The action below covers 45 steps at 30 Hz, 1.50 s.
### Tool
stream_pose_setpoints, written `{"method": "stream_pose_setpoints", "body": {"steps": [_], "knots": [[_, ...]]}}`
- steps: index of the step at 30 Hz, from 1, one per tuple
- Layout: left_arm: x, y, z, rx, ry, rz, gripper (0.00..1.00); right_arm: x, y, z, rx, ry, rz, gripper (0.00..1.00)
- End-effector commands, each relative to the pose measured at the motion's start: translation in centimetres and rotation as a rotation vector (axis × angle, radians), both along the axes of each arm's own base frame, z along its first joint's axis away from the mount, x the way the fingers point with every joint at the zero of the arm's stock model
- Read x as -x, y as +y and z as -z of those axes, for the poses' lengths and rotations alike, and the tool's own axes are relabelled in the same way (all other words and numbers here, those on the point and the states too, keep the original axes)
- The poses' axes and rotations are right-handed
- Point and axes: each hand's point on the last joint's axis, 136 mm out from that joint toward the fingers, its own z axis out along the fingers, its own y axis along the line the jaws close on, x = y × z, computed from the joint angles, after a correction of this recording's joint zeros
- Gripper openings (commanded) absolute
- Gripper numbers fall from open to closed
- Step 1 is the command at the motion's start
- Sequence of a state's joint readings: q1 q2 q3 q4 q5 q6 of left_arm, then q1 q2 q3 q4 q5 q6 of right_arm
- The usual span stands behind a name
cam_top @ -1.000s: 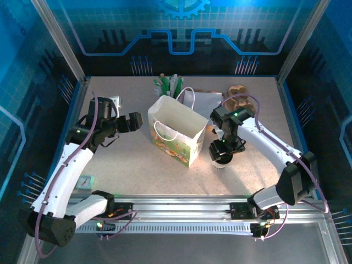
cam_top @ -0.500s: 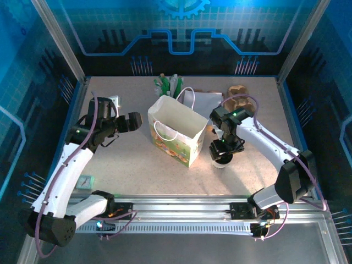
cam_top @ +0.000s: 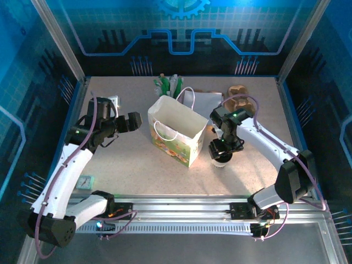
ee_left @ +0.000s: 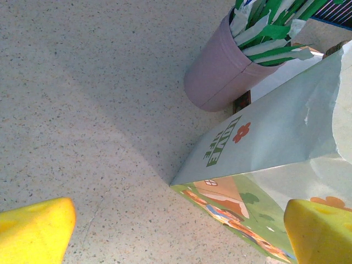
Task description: Pack the takeout coffee
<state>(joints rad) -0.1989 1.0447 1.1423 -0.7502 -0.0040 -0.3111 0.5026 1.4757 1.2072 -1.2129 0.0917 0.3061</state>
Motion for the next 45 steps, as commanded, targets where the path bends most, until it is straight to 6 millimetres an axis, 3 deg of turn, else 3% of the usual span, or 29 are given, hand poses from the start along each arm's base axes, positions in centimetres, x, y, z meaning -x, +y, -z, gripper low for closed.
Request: {"method": "stream_pose_setpoints", "body": {"steps": [1,7,11,18,26,34,40,45], "knots": [[0.1,0.5,0.1,-0.018,-0.008,-0.006,0.98,0.1,0.0,0.3,-0.02,0.003,0.019,0.77],[0.1,0.6,0.2,-0.019,-0.005,-0.007,0.98,0.3,-0.3,-0.5,-0.021,-0.025,0.017,0.69],[0.1,0.6,0.2,-0.021,-0.006,-0.007,0.98,0.6,-0.4,-2.1,-0.027,-0.054,-0.003,0.64],[0.1,0.6,0.2,-0.021,-0.005,-0.01,0.98,1.4,-1.0,-6.6,-0.011,-0.107,-0.061,0.61],[-0.1,0.6,0.4,-0.021,0.0,-0.011,0.98,2.5,-0.4,-13.4,-0.005,-0.192,-0.169,0.59],[-0.1,0.6,0.6,-0.023,0.002,-0.01,0.98,2.1,-0.2,-19.0,-0.031,-0.357,-0.183,0.59],[-0.2,0.6,0.7,-0.022,0.008,-0.009,0.98,2.4,0.4,-24.3,-0.129,-0.509,-0.187,0.58],[-0.2,0.7,0.9,-0.026,0.013,-0.016,0.98,2.4,2.4,-24.9,-0.174,-0.504,-0.233,0.58]]}}
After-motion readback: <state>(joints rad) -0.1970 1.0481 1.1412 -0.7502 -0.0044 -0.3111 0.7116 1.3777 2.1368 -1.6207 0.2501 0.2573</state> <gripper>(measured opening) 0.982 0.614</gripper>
